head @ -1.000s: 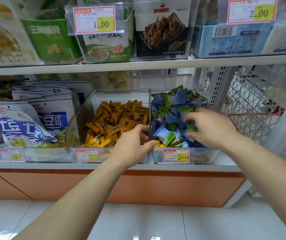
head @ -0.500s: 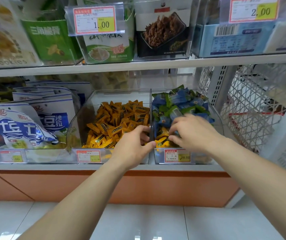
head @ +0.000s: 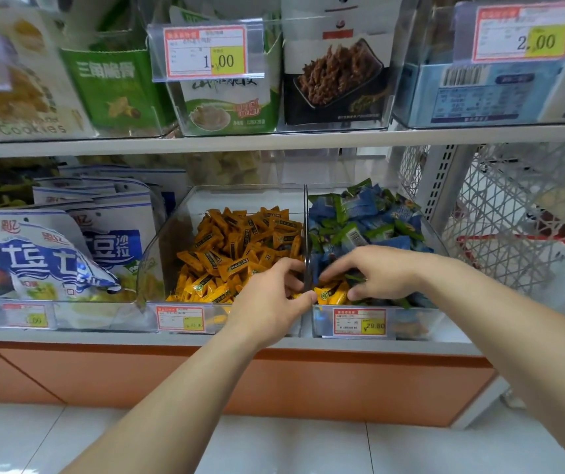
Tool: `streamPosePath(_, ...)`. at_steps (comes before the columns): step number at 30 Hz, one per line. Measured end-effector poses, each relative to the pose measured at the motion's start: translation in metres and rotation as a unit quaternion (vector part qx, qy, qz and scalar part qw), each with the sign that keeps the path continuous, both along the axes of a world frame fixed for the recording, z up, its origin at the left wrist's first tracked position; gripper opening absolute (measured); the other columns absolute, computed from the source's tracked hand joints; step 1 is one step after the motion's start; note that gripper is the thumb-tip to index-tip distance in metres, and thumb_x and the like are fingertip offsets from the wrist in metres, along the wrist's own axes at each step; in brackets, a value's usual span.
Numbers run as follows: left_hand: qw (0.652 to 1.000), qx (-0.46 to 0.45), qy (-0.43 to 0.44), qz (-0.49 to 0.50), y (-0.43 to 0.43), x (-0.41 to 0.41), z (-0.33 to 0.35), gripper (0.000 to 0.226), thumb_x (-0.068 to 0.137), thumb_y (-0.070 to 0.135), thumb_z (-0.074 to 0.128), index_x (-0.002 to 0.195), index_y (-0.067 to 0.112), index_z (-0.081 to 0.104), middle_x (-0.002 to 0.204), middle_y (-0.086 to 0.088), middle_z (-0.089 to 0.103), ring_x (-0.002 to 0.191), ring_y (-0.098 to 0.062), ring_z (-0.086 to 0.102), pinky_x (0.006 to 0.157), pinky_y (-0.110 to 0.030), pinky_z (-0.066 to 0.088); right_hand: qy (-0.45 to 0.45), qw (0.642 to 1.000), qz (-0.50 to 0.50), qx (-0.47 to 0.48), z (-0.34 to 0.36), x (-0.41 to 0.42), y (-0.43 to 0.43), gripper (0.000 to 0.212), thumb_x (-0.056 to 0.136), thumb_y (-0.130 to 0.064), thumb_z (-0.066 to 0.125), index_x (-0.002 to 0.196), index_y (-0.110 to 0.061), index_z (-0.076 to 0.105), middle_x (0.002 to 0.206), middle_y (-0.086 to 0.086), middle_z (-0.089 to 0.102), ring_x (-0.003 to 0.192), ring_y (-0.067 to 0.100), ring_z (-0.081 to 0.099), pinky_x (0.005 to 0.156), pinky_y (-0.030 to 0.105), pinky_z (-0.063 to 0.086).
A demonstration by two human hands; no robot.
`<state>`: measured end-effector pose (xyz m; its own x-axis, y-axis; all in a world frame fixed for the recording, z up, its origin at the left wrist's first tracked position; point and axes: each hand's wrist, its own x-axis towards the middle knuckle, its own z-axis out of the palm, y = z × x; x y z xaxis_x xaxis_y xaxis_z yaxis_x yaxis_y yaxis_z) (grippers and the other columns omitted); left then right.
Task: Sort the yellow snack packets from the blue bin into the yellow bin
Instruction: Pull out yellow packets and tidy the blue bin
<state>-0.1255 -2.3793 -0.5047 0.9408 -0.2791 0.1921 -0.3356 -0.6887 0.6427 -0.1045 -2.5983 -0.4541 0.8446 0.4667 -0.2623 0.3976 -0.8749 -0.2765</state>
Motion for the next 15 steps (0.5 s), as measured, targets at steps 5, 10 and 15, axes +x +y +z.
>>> streamPosePath(5, 1.000, -0.010, 0.005, -0.002, 0.002, 0.002, -0.003, 0.051, 0.085, 0.050, 0.071, 0.130, 0.038, 0.051, 0.093, 0.023, 0.062, 0.092, 0.001, 0.060, 0.084, -0.036, 0.057, -0.044, 0.995, 0.055, -0.068, -0.009, 0.015, 0.015, 0.055, 0.082, -0.029, 0.075, 0.134, -0.036, 0.058, 0.130, -0.012, 0.062, 0.111, 0.011, 0.058, 0.094, 0.035, 0.051)
streamPosePath(10, 1.000, -0.017, 0.011, -0.002, 0.003, 0.003, -0.002, 0.049, 0.083, 0.053, 0.071, 0.127, 0.041, 0.052, 0.093, 0.024, 0.062, 0.091, 0.002, 0.060, 0.082, -0.036, 0.057, -0.050, 0.998, 0.024, -0.005, -0.013, 0.023, 0.008, 0.056, 0.078, -0.039, 0.080, 0.129, -0.029, 0.061, 0.121, -0.015, 0.063, 0.105, 0.007, 0.059, 0.085, 0.024, 0.048)
streamPosePath(15, 0.999, -0.039, 0.017, 0.002, 0.001, 0.001, 0.003, 0.050, 0.081, 0.048, 0.075, 0.125, 0.036, 0.055, 0.097, 0.023, 0.062, 0.097, -0.001, 0.060, 0.083, -0.028, 0.054, -0.073, 0.977, -0.073, 0.187, -0.010, 0.016, -0.007, 0.062, 0.073, -0.042, 0.084, 0.128, -0.027, 0.061, 0.109, -0.016, 0.065, 0.094, -0.013, 0.057, 0.073, 0.004, 0.043)
